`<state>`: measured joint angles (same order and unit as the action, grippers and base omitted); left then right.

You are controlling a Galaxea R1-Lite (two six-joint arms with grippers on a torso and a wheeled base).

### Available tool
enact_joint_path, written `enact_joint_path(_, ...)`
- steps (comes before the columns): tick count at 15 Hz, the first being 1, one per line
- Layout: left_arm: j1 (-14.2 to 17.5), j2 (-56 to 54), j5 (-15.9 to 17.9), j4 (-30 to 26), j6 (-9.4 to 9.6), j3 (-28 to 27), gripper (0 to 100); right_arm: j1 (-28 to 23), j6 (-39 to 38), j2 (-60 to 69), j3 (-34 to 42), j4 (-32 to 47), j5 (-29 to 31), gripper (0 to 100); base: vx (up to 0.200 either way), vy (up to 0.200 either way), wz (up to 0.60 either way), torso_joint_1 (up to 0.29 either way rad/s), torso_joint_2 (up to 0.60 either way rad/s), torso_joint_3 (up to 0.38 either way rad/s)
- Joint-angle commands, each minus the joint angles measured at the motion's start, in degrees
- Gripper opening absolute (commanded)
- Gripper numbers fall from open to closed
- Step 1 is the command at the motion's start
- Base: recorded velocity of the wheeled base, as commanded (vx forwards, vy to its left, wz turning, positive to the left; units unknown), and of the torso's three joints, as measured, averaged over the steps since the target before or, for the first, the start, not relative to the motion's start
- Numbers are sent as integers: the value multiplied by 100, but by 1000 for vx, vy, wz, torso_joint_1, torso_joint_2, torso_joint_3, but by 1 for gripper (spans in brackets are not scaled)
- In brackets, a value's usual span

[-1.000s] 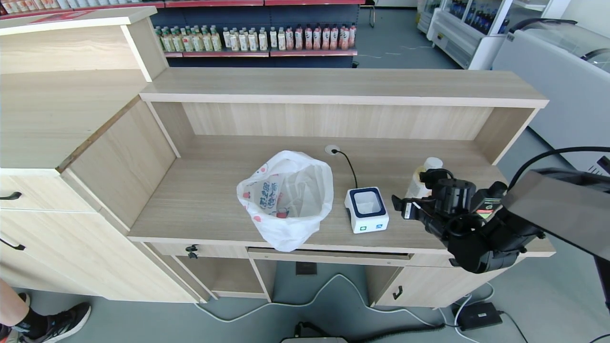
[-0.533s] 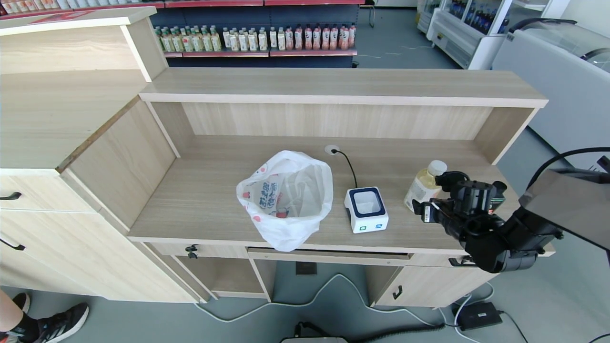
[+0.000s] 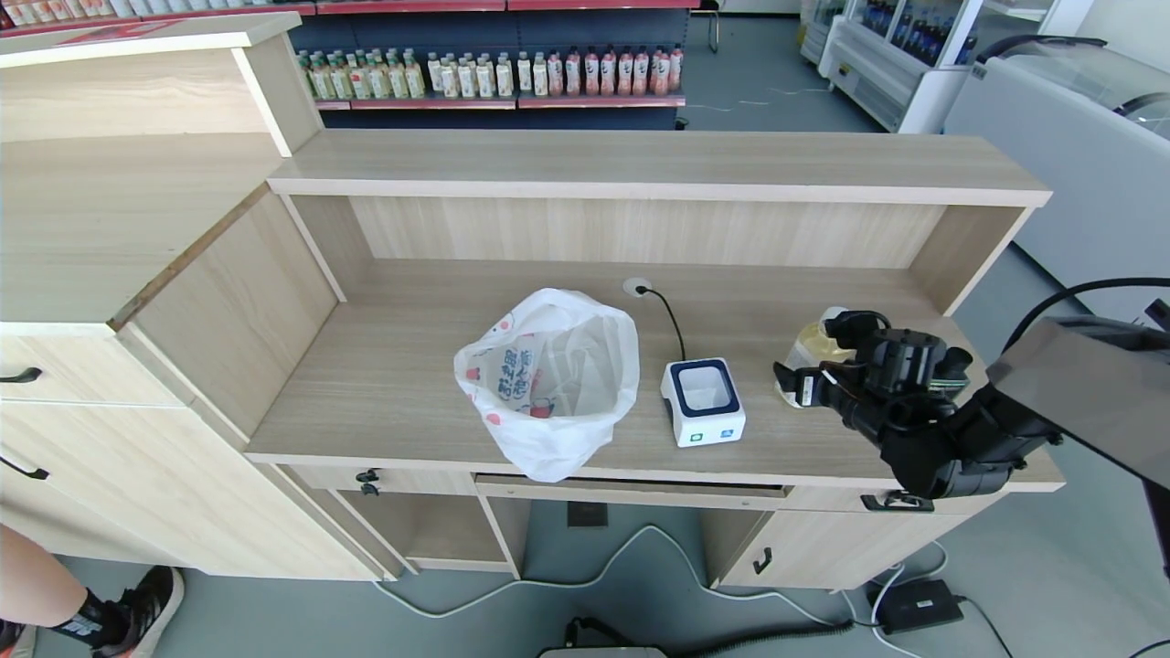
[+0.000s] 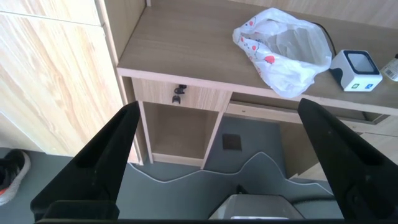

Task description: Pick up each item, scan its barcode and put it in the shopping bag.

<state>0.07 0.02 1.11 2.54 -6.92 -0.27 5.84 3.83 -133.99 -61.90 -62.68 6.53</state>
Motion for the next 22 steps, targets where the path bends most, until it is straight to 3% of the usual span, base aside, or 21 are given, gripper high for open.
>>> enact_joint_path(1,1,-2,-5,1,-2,0,100,-48,22,-110,-147,11,-38,100,0,0,0,0,0,0)
enact_joint_path(6,1,-2,-5,1,-2,0,100,5,22,-427,-700,134,-627,100,0,0,0,0,0,0)
enact_joint_path(11,1,-2,-5,1,-2,0,100,-30,74,-611,-823,107,-820,100,0,0,0,0,0,0)
enact_joint_path(12,1,-2,3,1,-2,0,100,-92,83,-620,-850,107,-987,0,0,0,0,0,0,0)
enact_joint_path(22,1,-2,3,1,-2,0,100,-320,558,-708,-981,134,-1146,0,0,0,0,0,0,0)
